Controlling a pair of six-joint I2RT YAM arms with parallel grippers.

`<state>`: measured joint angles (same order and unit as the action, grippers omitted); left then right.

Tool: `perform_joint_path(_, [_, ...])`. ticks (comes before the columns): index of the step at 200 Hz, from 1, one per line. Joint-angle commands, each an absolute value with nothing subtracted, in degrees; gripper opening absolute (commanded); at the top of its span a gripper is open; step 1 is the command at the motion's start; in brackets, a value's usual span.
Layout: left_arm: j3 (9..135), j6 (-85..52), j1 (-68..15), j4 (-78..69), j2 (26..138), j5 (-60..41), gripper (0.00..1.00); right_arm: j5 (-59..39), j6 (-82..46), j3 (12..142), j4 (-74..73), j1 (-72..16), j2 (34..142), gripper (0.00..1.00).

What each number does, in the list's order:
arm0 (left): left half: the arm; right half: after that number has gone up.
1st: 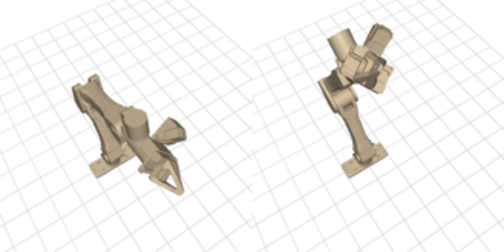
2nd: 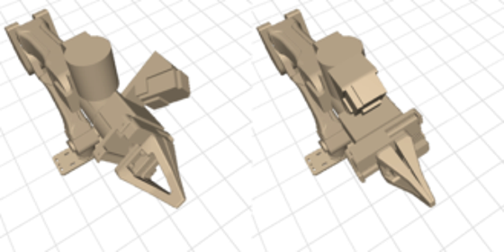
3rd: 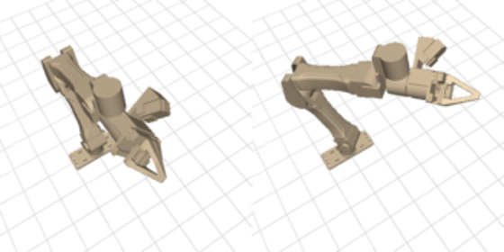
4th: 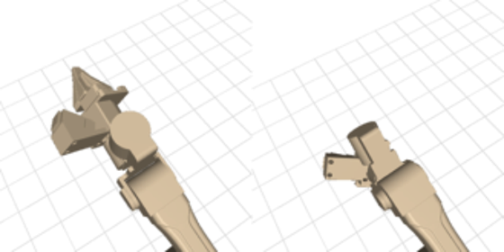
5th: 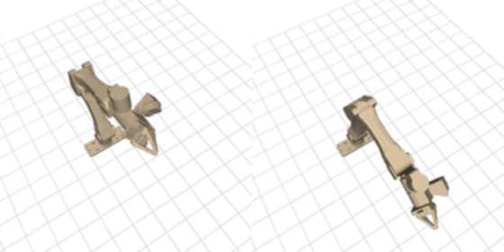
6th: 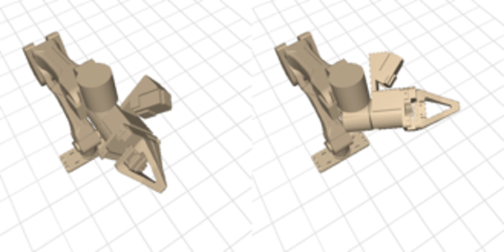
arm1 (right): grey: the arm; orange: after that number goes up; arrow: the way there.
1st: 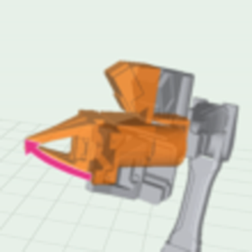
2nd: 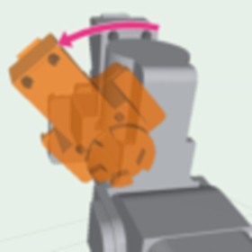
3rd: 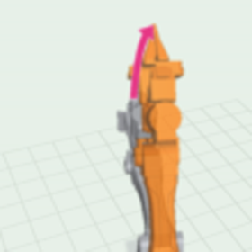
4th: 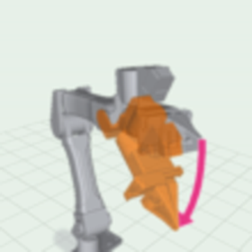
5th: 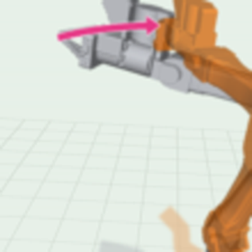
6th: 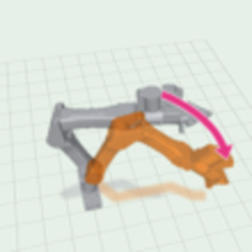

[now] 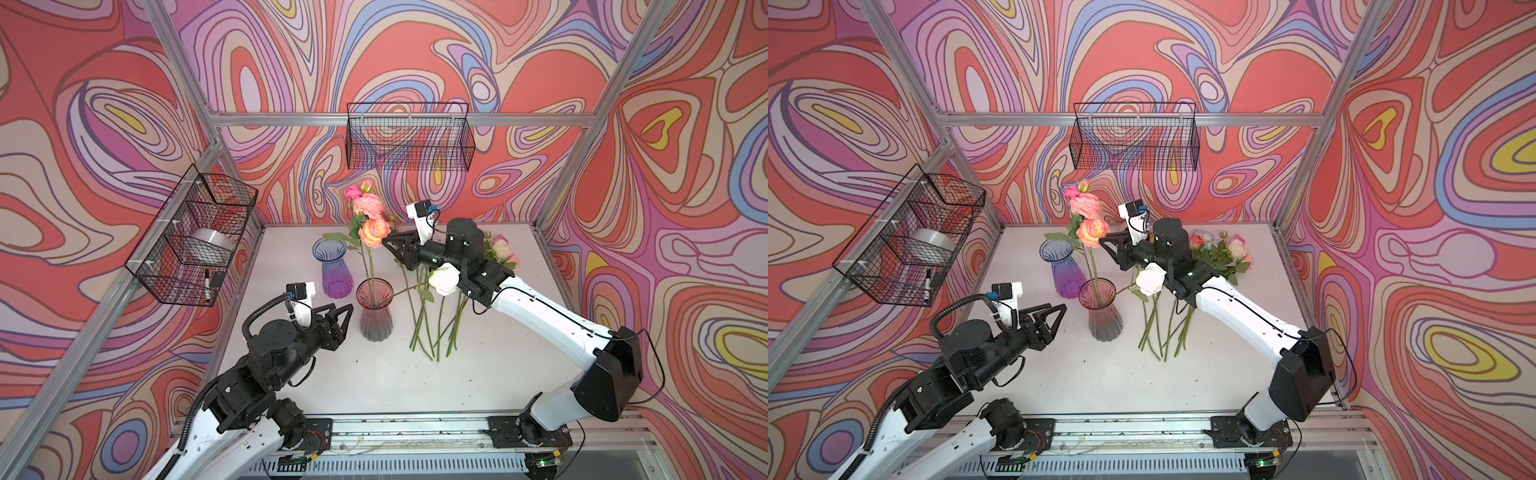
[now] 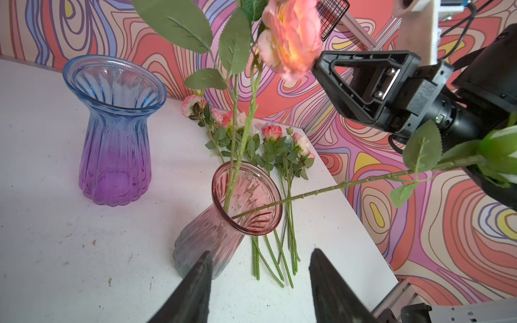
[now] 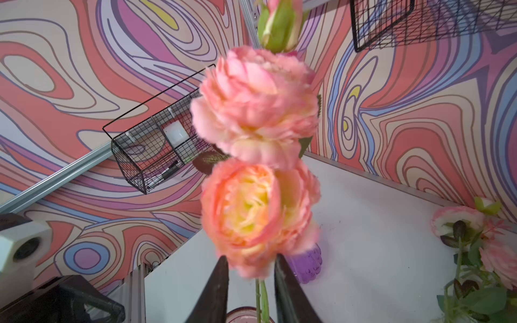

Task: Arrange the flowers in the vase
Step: 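Lower the peach rose into the pink-grey vase with the right gripper, then open the right gripper and move it back over the remaining roses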

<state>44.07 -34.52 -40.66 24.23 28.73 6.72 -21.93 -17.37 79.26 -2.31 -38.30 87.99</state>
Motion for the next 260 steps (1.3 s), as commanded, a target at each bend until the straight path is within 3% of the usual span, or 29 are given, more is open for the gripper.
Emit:
perform_joint_path(1, [43.16,-34.18,-40.61,23.38,29.18,7.47,0.56,-22.06,-15.39,81.55,1.75,-38.68,88.86,0.31])
perform_joint_path(81, [41.66,-34.32,-40.6,23.28,28.3,7.76,0.57,-16.64,-15.64,76.29,4.19,-38.63,81.53,0.34])
perform_joint_path(166, [41.13,-34.48,-40.61,22.52,29.14,7.51,0.57,0.66,-19.25,80.27,11.89,-36.69,77.54,0.34])
perform_joint_path(206, [40.66,-34.75,-40.6,22.53,29.19,7.26,0.57,0.76,-26.19,79.95,18.25,-26.33,76.66,0.32])
perform_joint_path(260, [36.61,-37.44,-40.61,21.47,27.0,7.08,0.57,-4.62,-29.93,68.58,23.56,-13.09,76.68,0.26])
